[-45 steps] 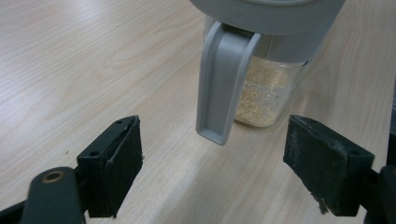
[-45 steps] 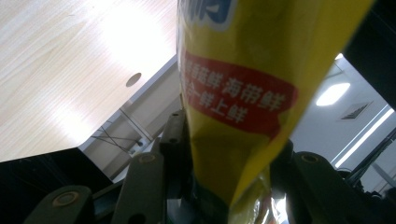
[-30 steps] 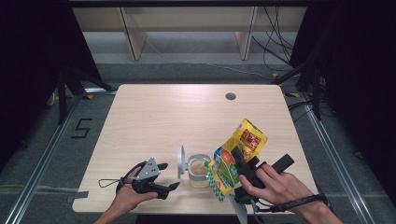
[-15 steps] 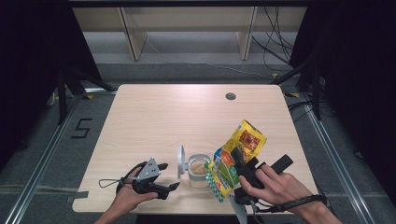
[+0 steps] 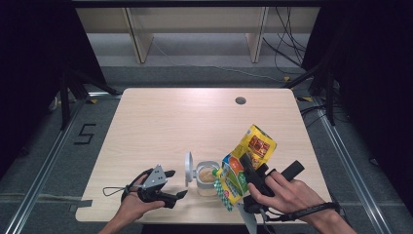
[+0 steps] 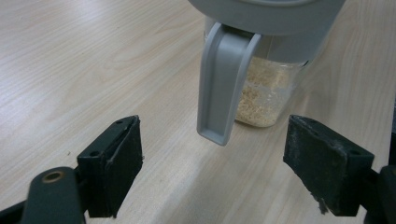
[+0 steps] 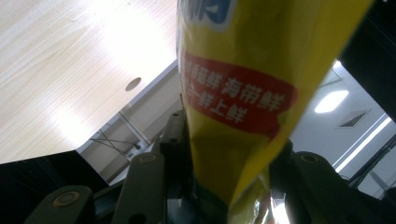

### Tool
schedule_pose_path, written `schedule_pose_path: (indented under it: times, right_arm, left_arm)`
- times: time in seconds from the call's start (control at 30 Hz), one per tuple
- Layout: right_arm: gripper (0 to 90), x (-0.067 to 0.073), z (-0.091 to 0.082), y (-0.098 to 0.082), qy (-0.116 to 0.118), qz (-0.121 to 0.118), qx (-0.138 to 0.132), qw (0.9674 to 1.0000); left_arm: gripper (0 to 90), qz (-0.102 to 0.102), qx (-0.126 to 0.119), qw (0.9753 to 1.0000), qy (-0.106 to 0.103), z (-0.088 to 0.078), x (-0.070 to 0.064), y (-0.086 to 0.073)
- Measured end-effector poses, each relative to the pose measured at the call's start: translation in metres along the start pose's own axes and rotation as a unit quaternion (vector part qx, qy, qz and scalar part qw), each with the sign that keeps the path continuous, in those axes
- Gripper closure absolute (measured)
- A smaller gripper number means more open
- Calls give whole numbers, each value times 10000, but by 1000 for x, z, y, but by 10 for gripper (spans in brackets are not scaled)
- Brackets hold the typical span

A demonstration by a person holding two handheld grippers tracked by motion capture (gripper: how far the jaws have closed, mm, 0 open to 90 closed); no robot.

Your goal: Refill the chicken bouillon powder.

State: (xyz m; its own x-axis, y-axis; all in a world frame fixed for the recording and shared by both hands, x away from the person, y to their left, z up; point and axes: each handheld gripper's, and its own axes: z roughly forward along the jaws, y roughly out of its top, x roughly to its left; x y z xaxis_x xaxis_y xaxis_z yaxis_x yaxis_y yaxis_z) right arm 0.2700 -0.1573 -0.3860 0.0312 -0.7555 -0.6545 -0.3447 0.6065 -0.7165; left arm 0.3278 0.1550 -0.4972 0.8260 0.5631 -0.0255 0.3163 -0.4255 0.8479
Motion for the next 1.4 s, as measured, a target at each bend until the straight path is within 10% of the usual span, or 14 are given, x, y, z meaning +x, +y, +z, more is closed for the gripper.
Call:
schedule_pose_path:
  times: [1.4]
  right_arm:
    - [632, -1, -2, -4, 3, -97, 2, 10000]
  left_arm:
    - [186, -82, -61, 9999, -56, 1, -1, 0]
